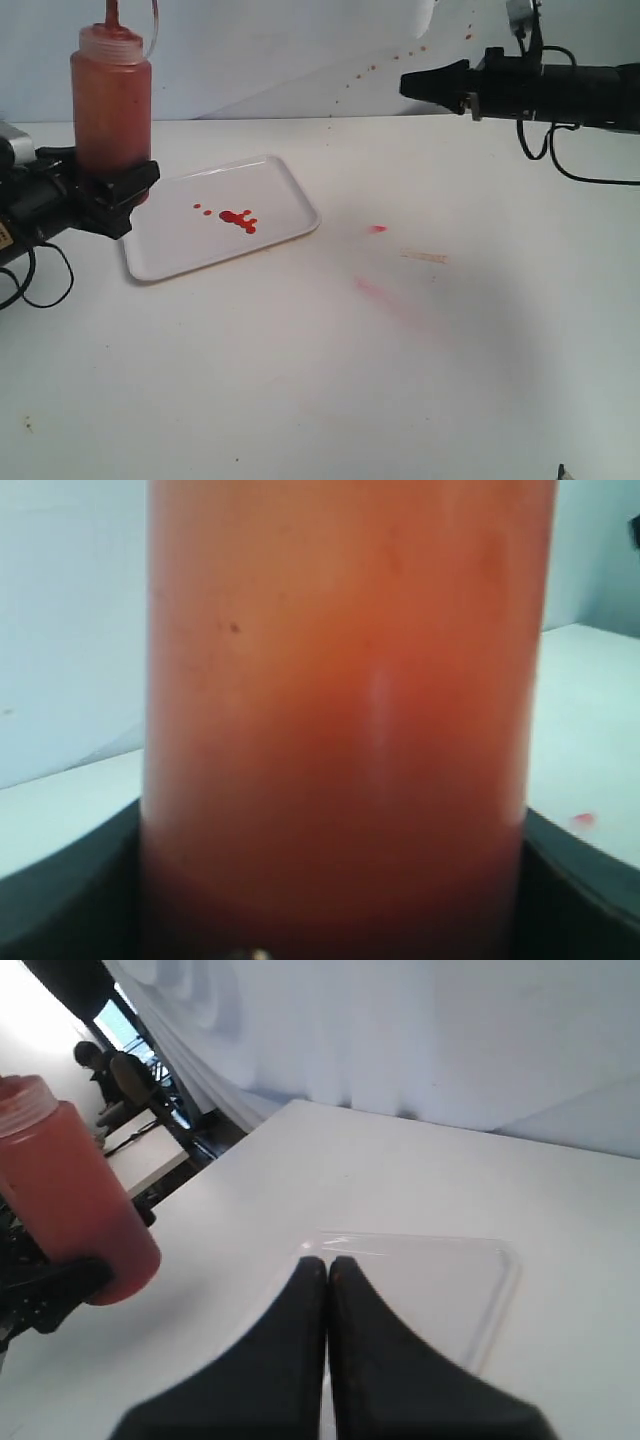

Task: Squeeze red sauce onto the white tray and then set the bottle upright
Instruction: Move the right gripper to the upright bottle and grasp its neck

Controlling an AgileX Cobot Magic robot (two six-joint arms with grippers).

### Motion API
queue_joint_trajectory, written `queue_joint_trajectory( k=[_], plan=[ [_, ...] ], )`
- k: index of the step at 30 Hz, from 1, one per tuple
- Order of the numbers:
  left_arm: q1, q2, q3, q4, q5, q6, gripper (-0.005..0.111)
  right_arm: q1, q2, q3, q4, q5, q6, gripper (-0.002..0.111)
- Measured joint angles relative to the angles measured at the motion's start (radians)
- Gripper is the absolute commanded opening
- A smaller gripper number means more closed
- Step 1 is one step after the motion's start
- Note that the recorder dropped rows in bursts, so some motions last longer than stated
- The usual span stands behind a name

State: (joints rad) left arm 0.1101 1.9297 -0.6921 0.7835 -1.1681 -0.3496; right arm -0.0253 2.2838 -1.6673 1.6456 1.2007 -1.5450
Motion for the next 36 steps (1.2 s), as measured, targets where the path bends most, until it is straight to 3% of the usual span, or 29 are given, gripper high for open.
queue_joint_trajectory(
  k=[6, 9, 12, 14, 16, 30, 36],
  plan=[
    [-0.058, 0.0, -0.058, 0.09, -0.007, -0.149, 0.0, 0.107, 0.0, 0.0, 0.009, 0.005, 0.0, 0.002],
    [-0.114, 0.0, -0.058, 0.094, -0.007, -0.162, 0.0, 0.157, 0.0, 0.0, 0.016, 0.01, 0.0, 0.018],
    [-0.167, 0.001, -0.058, 0.079, -0.007, -0.166, 0.0, 0.191, 0.0, 0.0, 0.016, 0.011, -0.013, 0.05],
    [-0.194, 0.001, -0.058, 0.069, -0.007, -0.168, 0.0, 0.208, 0.0, 0.0, 0.003, 0.013, -0.08, 0.081],
    [-0.208, 0.001, -0.058, 0.055, -0.007, -0.177, 0.0, 0.223, 0.0, 0.0, -0.023, 0.013, -0.157, 0.104],
    [-0.215, 0.001, -0.058, 0.006, -0.007, -0.322, 0.0, 0.315, 0.0, 0.0, -0.021, 0.013, -0.322, 0.105],
    [-0.215, 0.004, -0.092, 0.101, -0.007, -0.341, 0.0, 0.346, 0.0, 0.0, 0.063, 0.013, -0.339, 0.105]
  ],
)
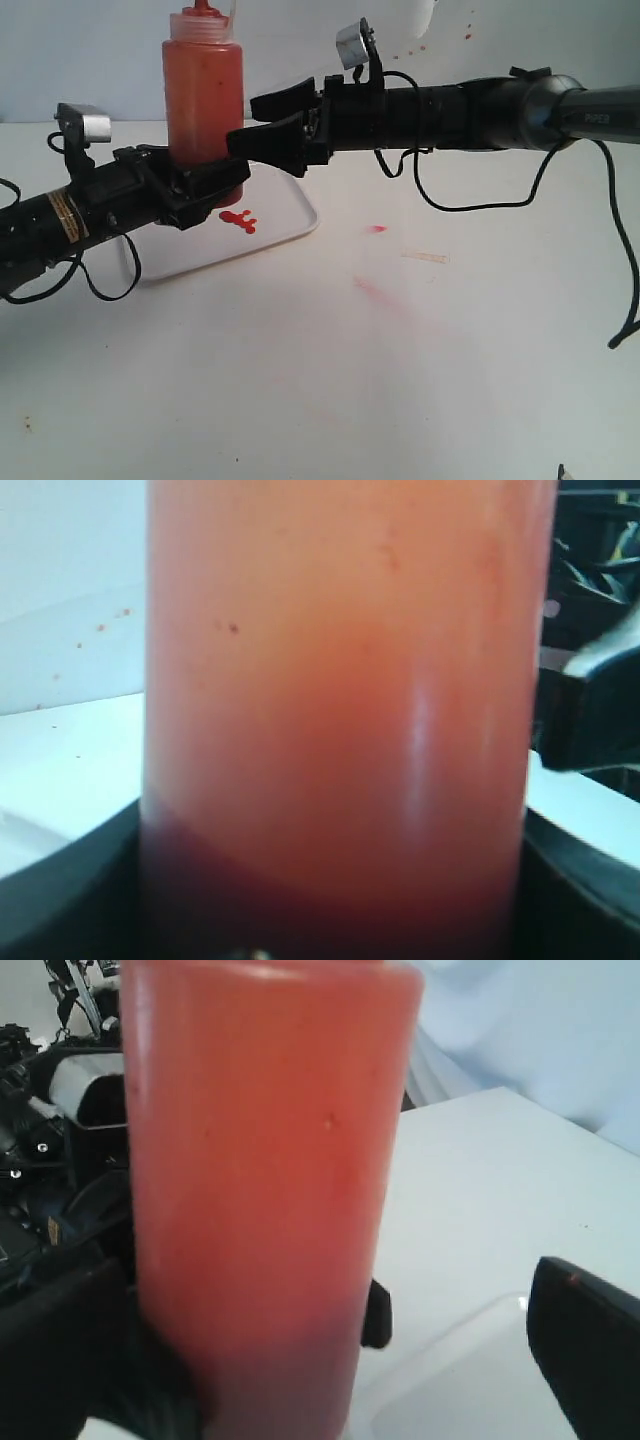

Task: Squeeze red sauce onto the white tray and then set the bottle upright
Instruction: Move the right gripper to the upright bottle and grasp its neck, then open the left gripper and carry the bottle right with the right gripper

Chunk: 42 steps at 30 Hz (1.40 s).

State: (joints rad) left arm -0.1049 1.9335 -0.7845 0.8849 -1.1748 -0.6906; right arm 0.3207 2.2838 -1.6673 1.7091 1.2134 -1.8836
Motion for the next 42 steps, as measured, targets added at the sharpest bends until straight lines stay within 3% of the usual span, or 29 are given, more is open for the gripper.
queue_joint_trajectory(
  k=[9, 11, 13, 14, 19, 20, 22, 24, 25, 28, 29, 37, 42],
  plan=[
    [0.0, 0.0, -0.035, 0.156, 0.0, -0.007, 0.0, 0.057, 0.0, 0.0, 0.013, 0.007, 0.018, 0.104],
    [0.0, 0.0, -0.035, 0.161, 0.0, -0.007, 0.0, 0.065, -0.004, 0.0, 0.016, 0.005, 0.02, 0.098],
    [0.0, 0.0, -0.035, 0.163, 0.0, -0.007, 0.0, 0.068, -0.014, 0.0, 0.019, 0.005, 0.022, 0.085],
    [0.0, 0.0, -0.035, 0.163, 0.0, -0.007, 0.0, 0.068, -0.018, 0.0, 0.019, 0.003, 0.022, 0.066],
    [0.0, 0.0, -0.036, 0.171, 0.0, -0.008, 0.001, 0.071, -0.036, 0.0, 0.023, 0.011, 0.022, 0.003],
    [0.0, 0.0, -0.036, 0.171, 0.0, -0.008, 0.003, 0.071, -0.036, 0.0, 0.023, 0.011, 0.022, 0.0],
    [0.0, 0.0, -0.036, 0.171, 0.0, 0.002, 0.007, 0.071, -0.036, 0.0, 0.023, 0.011, 0.022, 0.0],
    [0.0, 0.0, -0.036, 0.171, 0.0, 0.004, 0.025, 0.071, -0.036, 0.0, 0.021, 0.011, 0.022, 0.0],
    [0.0, 0.0, -0.036, 0.171, 0.0, 0.006, 0.049, 0.071, -0.036, 0.0, 0.021, 0.011, 0.022, 0.0],
    [0.0, 0.0, -0.036, 0.172, 0.004, 0.009, 0.095, 0.071, -0.036, 0.0, 0.021, 0.011, 0.022, 0.0],
    [0.0, 0.0, -0.036, 0.177, 0.004, 0.02, 0.104, 0.071, -0.036, 0.0, 0.019, 0.007, 0.022, 0.0],
    [0.0, -0.003, -0.042, 0.195, -0.01, 0.038, 0.105, 0.063, -0.034, 0.006, 0.0, -0.012, 0.019, 0.0],
    [0.0, -0.003, -0.042, 0.197, -0.011, 0.038, 0.105, -0.003, -0.034, 0.006, -0.004, -0.01, 0.006, 0.0]
  ],
)
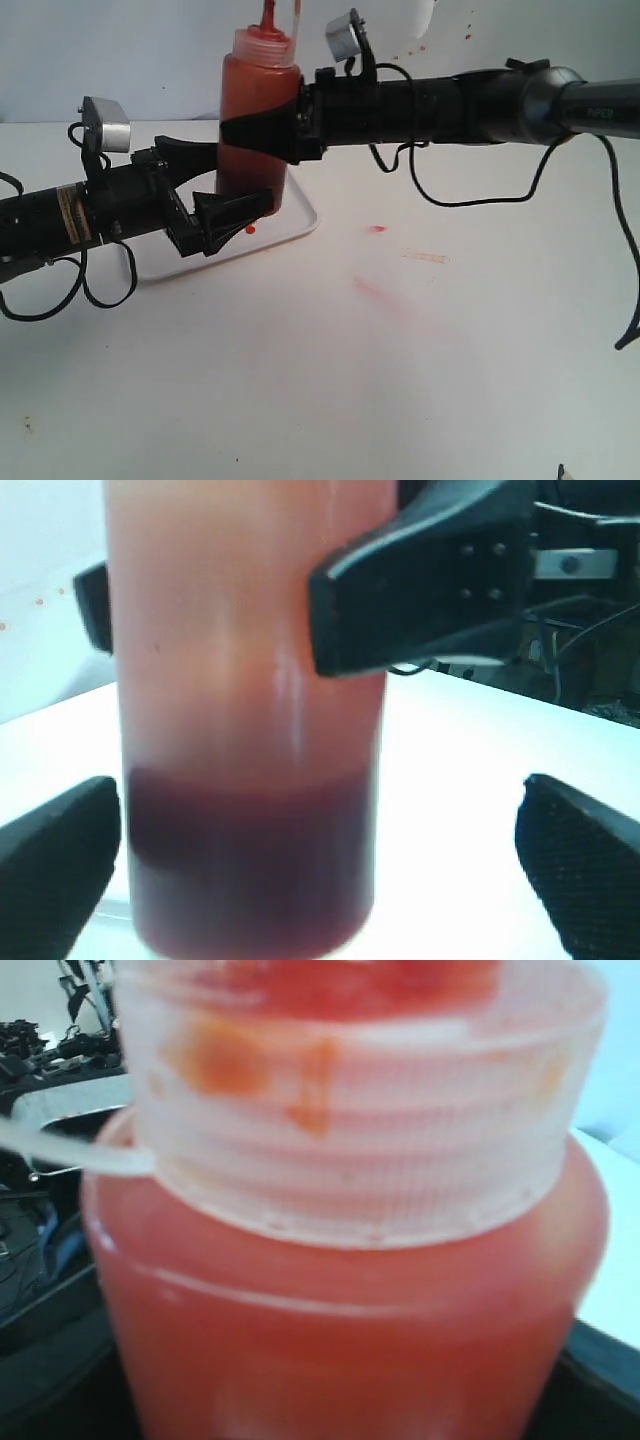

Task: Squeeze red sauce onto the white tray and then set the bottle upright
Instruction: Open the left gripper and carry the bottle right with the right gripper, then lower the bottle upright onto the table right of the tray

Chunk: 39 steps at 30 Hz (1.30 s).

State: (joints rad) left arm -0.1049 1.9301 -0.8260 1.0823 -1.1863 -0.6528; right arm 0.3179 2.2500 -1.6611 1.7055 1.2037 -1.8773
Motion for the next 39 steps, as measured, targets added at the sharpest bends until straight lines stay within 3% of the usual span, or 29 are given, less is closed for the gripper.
queue_joint_trajectory(
  k=[4, 13, 29, 39],
  plan=[
    [0.0, 0.0, 0.0, 0.003, 0.0, 0.002, 0.105, -0.092, 0.0, 0.0, -0.032, 0.0, -0.003, 0.0],
    [0.011, 0.0, 0.0, -0.004, 0.0, 0.002, 0.105, -0.236, 0.0, 0.042, -0.345, -0.012, -0.008, 0.0],
    [0.011, 0.0, 0.0, -0.004, 0.0, 0.005, 0.105, -0.179, 0.004, 0.105, -0.565, -0.012, -0.094, 0.0],
    [0.011, 0.0, 0.0, -0.004, 0.0, 0.007, 0.105, -0.179, 0.004, 0.116, -0.563, -0.006, -0.102, 0.0]
  ],
)
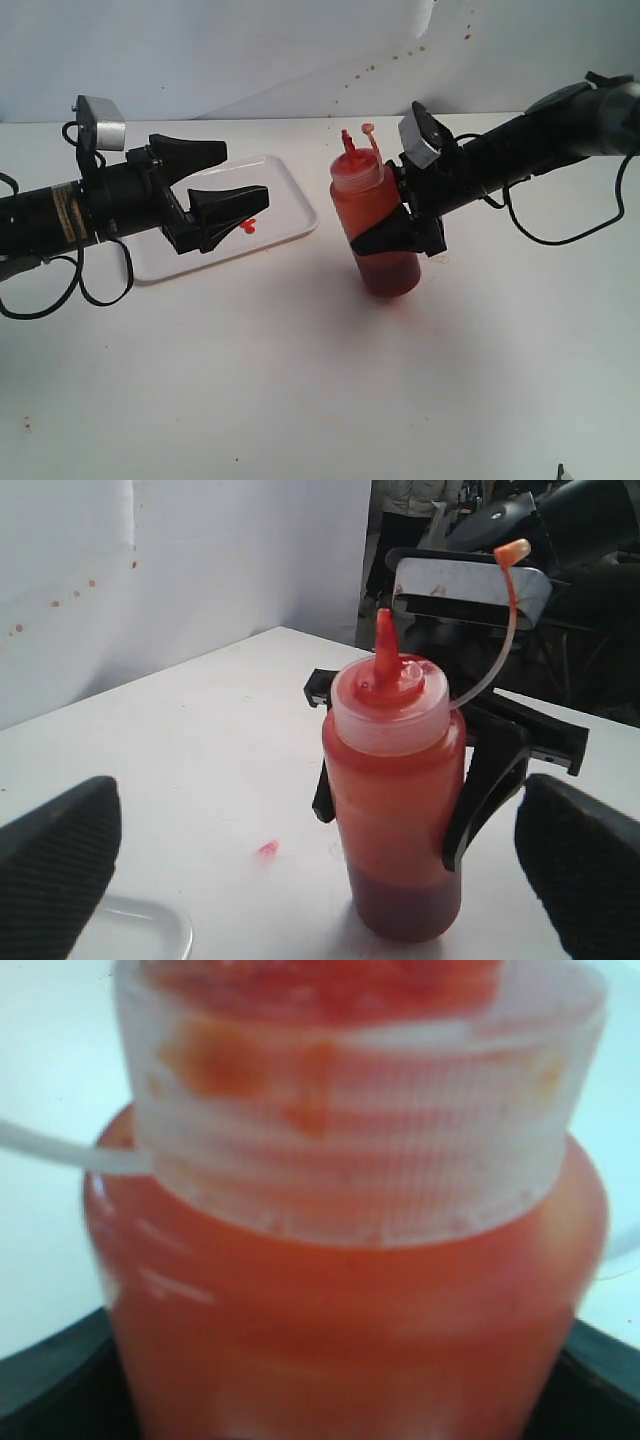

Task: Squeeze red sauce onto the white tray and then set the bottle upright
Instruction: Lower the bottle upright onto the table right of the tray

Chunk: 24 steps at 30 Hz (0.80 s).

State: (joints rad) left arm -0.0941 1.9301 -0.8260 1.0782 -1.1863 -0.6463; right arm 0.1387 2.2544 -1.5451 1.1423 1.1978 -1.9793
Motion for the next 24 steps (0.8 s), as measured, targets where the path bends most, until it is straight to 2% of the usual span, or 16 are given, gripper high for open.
queue_joint_trajectory(
  k=[18, 24],
  plan=[
    [0.0, 0.0, 0.0, 0.0, 0.0, 0.002, 0.105, -0.002, 0.0, 0.013, 0.085, 0.0, -0.034, 0.0],
    [0.0, 0.0, 0.0, 0.0, 0.0, 0.002, 0.105, -0.05, 0.0, 0.015, 0.109, 0.0, -0.048, 0.0]
  ],
)
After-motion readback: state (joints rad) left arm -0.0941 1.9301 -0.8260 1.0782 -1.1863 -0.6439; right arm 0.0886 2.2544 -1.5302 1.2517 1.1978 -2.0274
